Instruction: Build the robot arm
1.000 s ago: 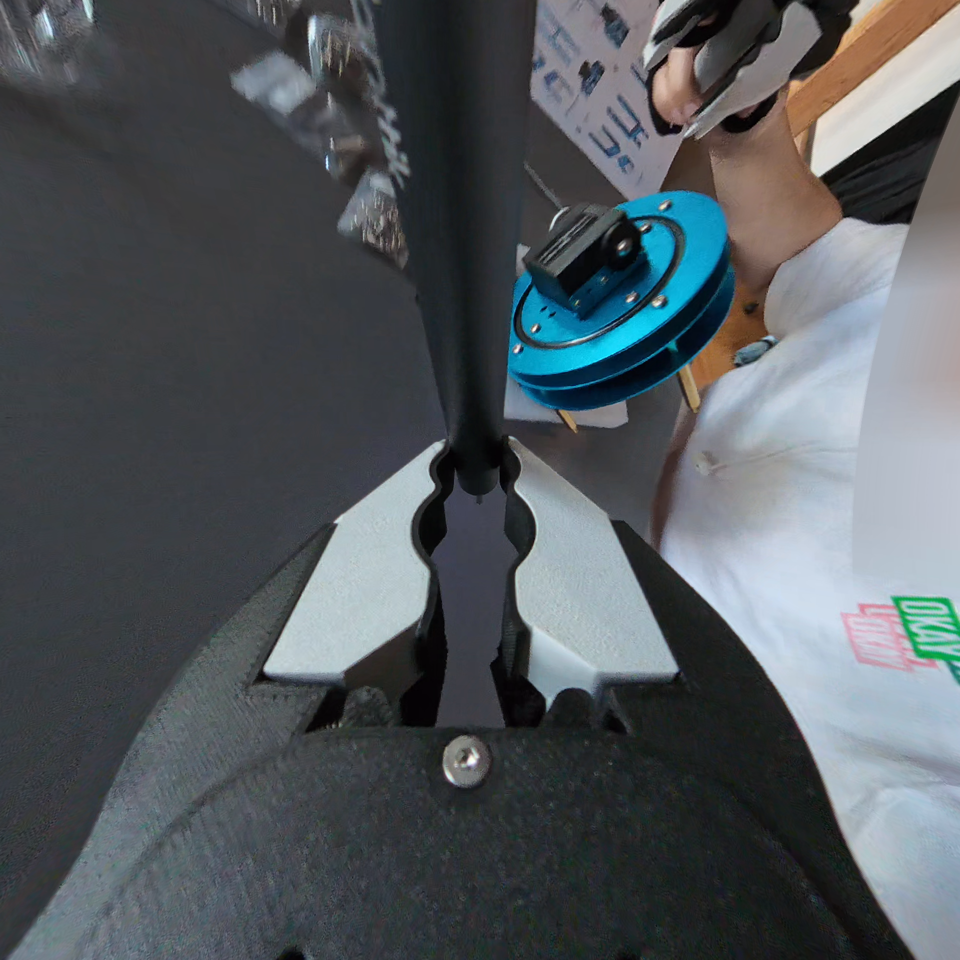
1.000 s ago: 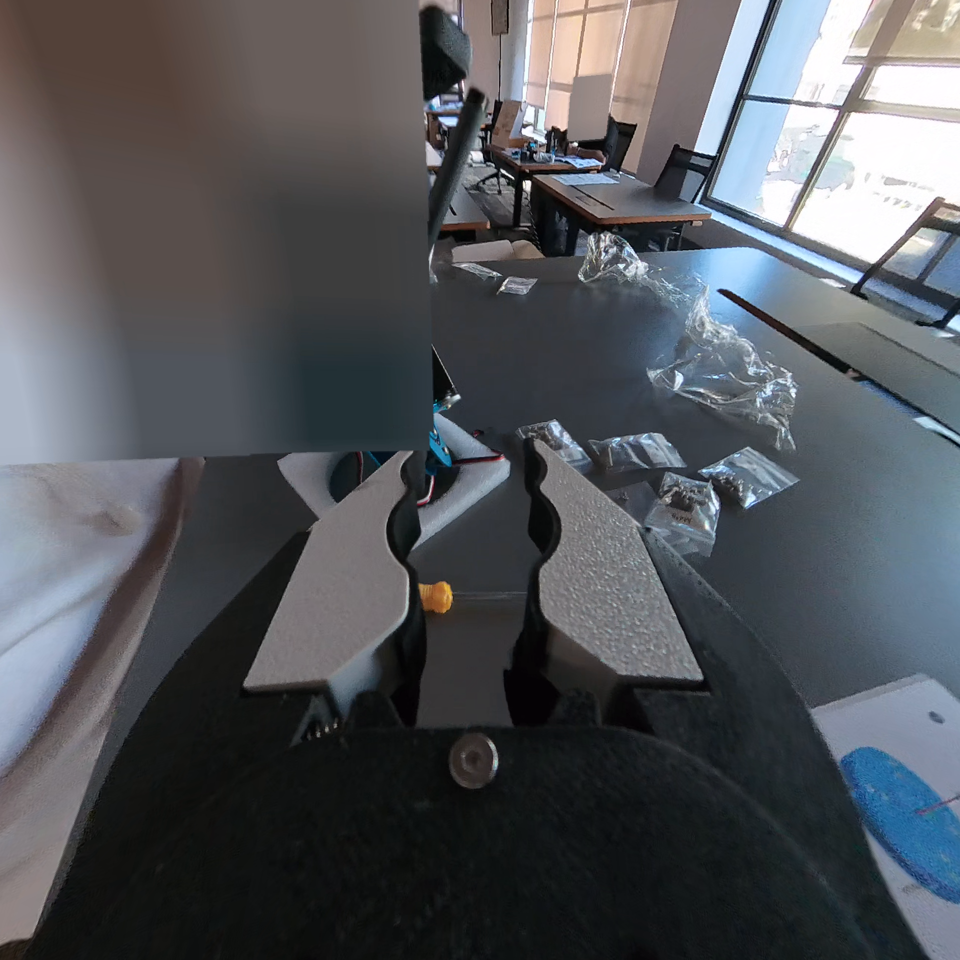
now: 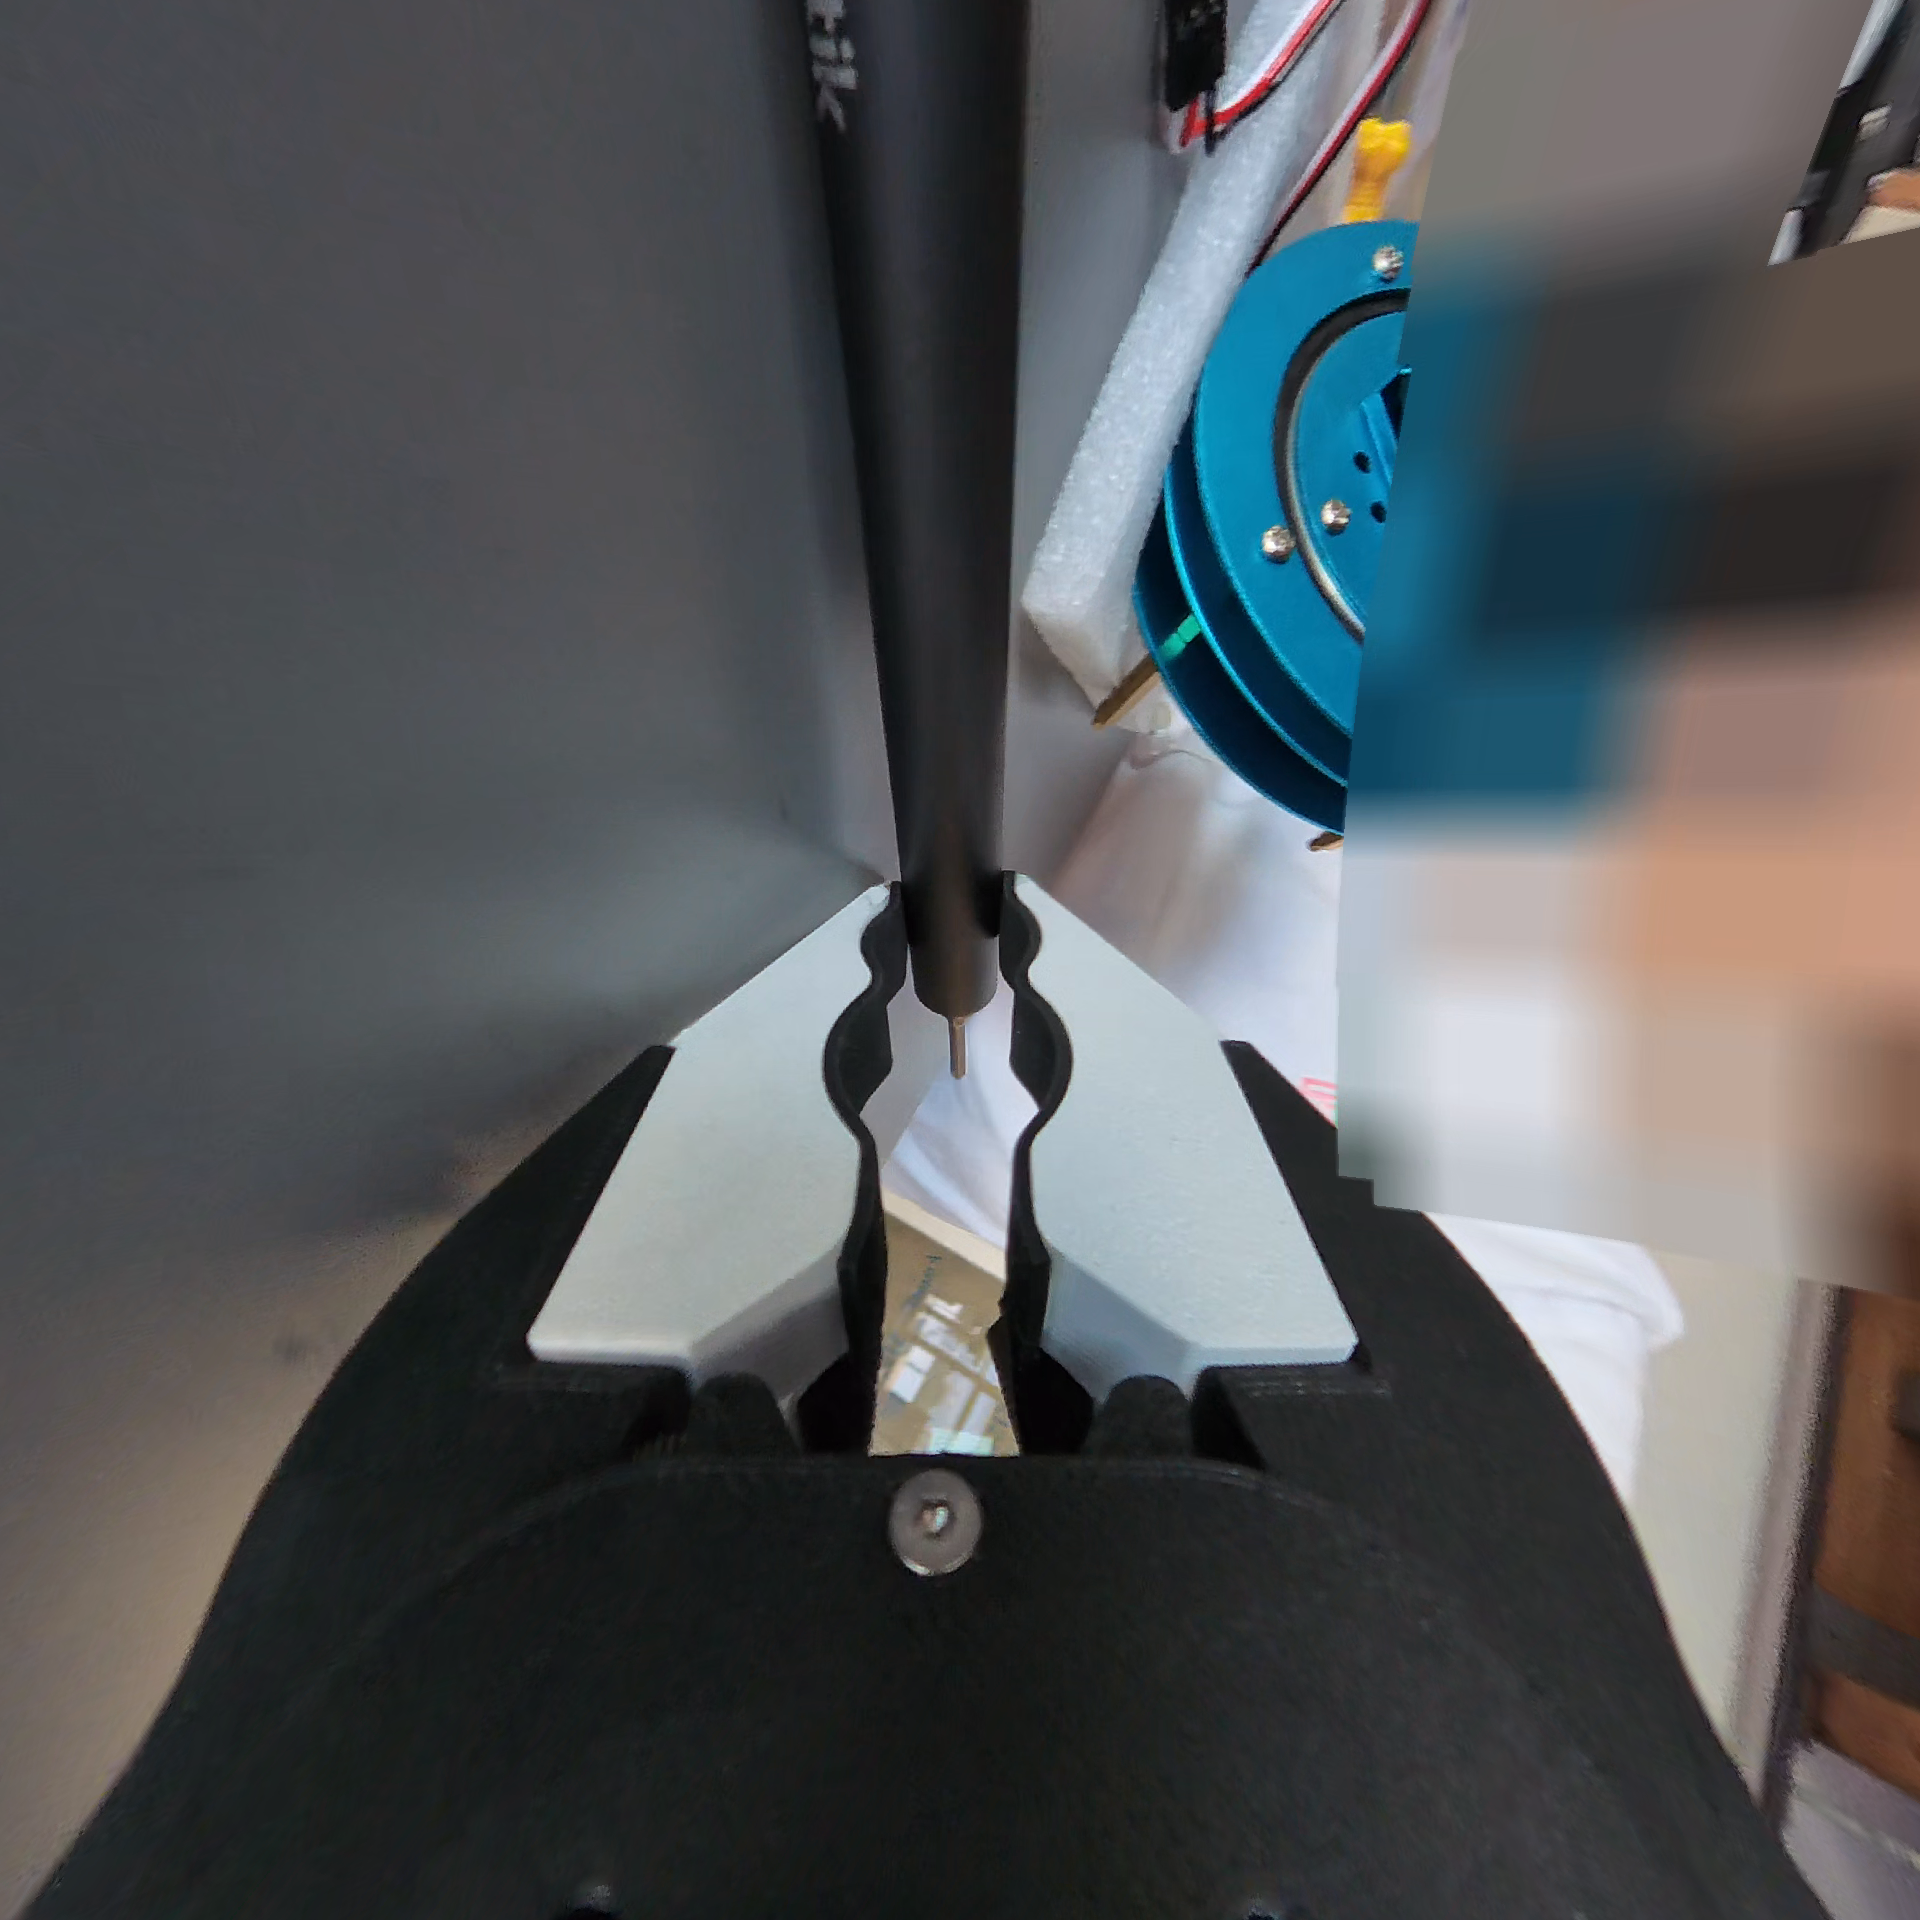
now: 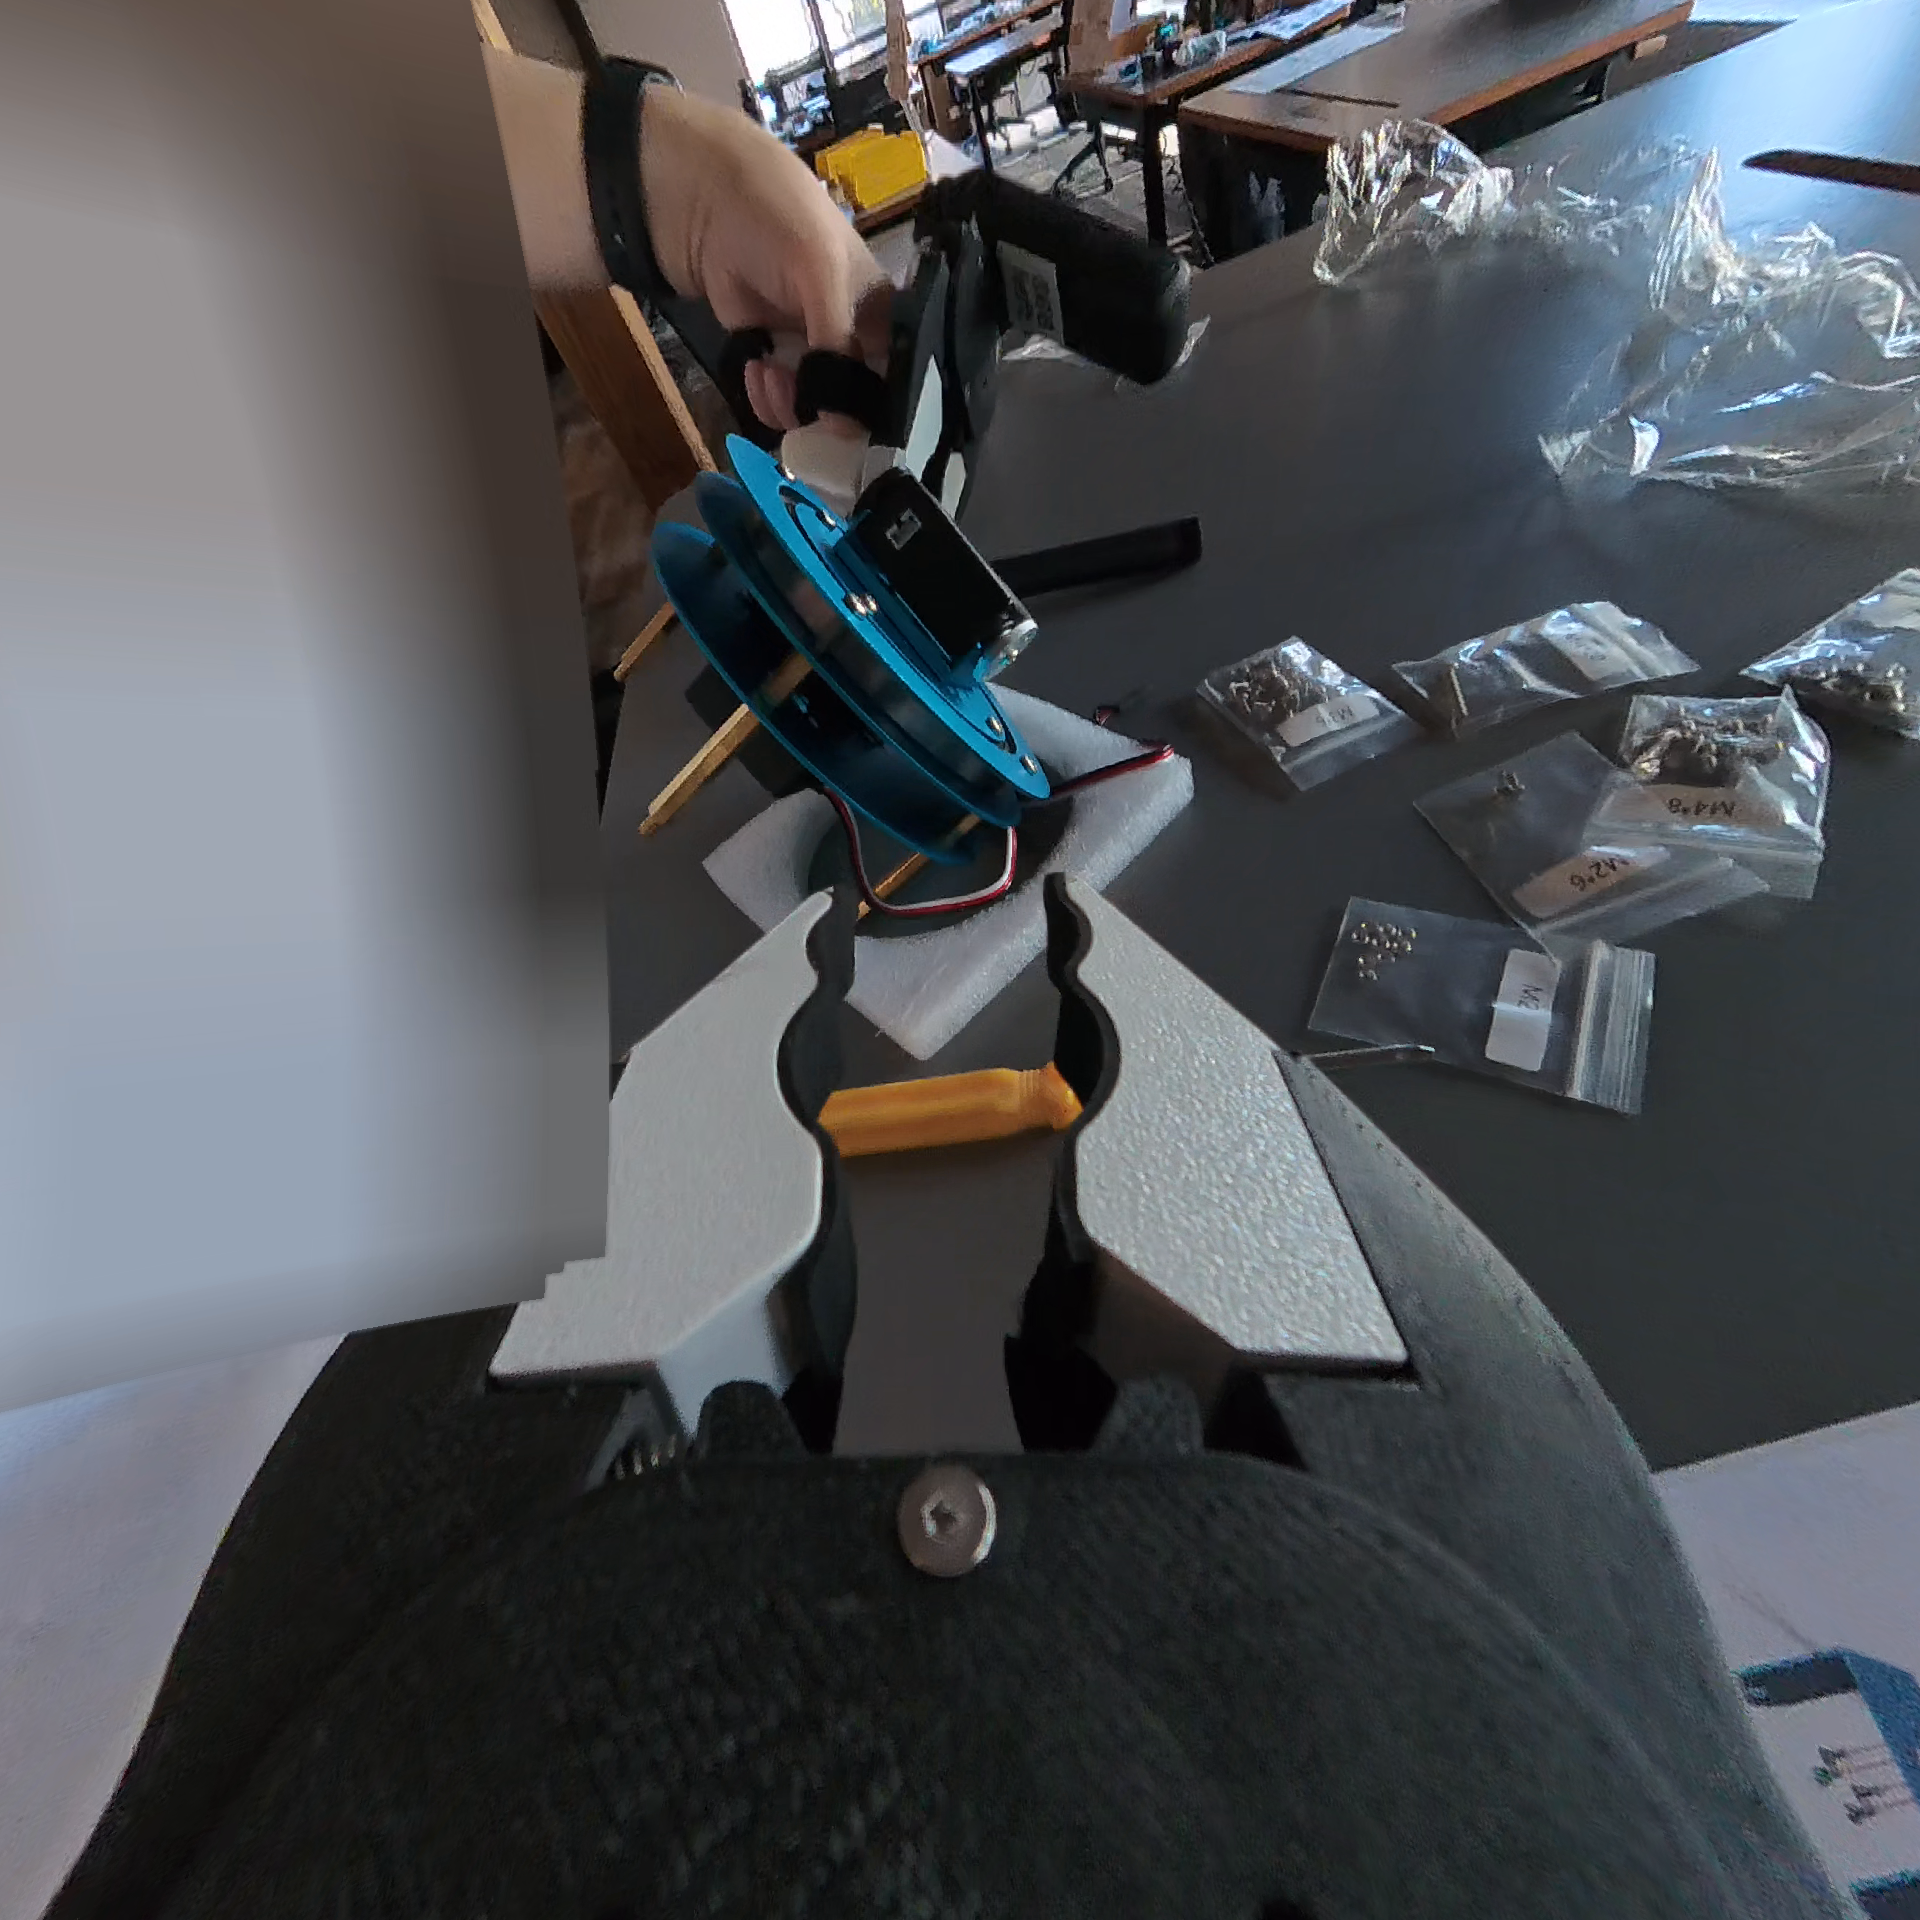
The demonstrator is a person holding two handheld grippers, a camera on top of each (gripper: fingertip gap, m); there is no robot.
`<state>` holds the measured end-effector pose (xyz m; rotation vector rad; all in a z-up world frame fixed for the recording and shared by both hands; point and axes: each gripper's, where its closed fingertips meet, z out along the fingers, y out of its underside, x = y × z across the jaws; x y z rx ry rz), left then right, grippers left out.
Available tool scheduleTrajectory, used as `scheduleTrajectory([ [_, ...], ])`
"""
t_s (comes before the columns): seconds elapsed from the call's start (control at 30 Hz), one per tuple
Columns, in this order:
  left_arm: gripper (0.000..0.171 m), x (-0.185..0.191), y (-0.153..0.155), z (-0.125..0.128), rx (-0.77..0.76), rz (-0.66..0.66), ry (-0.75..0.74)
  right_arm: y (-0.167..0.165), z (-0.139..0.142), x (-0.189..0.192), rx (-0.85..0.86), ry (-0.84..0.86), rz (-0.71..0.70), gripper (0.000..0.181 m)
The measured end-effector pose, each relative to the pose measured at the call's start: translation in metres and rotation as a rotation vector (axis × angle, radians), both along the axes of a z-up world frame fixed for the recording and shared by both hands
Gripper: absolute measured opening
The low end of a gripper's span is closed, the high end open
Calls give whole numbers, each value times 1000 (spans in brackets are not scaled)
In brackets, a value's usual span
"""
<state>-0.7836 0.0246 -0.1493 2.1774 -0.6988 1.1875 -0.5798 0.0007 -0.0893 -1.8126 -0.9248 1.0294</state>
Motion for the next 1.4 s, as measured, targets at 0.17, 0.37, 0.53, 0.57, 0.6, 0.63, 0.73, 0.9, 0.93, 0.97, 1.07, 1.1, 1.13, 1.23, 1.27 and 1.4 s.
scheduleTrajectory([
  [0.17,15,-11,4,-2,77,19,85,-4,-7,-3,-10,-28,16,37],
  [0.37,19,-18,9,10,200,98,8,-6,-14,-11,-37,-28,24,37],
  [0.53,16,-28,24,12,476,82,-41,1,-8,-16,32,-29,18,44],
  [0.57,15,-25,27,17,560,77,-93,0,-3,-19,46,-25,19,46],
  [0.6,13,-20,27,25,630,77,-154,-1,4,-22,65,-23,16,48],
  [0.63,13,-15,28,31,708,74,-206,-1,11,-26,95,-26,12,49],
  [0.73,24,-1,25,40,989,-12,-354,-4,29,-40,226,-90,-8,52],
  [0.9,42,24,12,45,1306,-155,-614,-1,33,-66,455,-369,-26,55],
  [0.93,42,29,11,47,1351,-168,-668,1,32,-71,476,-413,-27,56],
  [0.97,43,34,9,48,1376,-183,-717,2,30,-75,481,-444,-20,56],
  [1.07,52,46,-5,47,1327,-258,-827,7,27,-86,439,-490,-19,55],
  [1.1,54,49,-9,46,1307,-279,-831,10,25,-86,442,-536,-27,50],
  [1.13,54,51,-9,46,1317,-281,-827,10,21,-85,438,-591,-15,47],
  [1.23,50,55,0,51,1457,-303,-822,8,17,-87,473,-729,22,35],
  [1.27,50,56,-1,50,1483,-346,-834,9,15,-88,490,-775,26,35],
  [1.4,42,65,-11,38,1515,-478,-847,15,3,-89,525,-957,47,37],
])
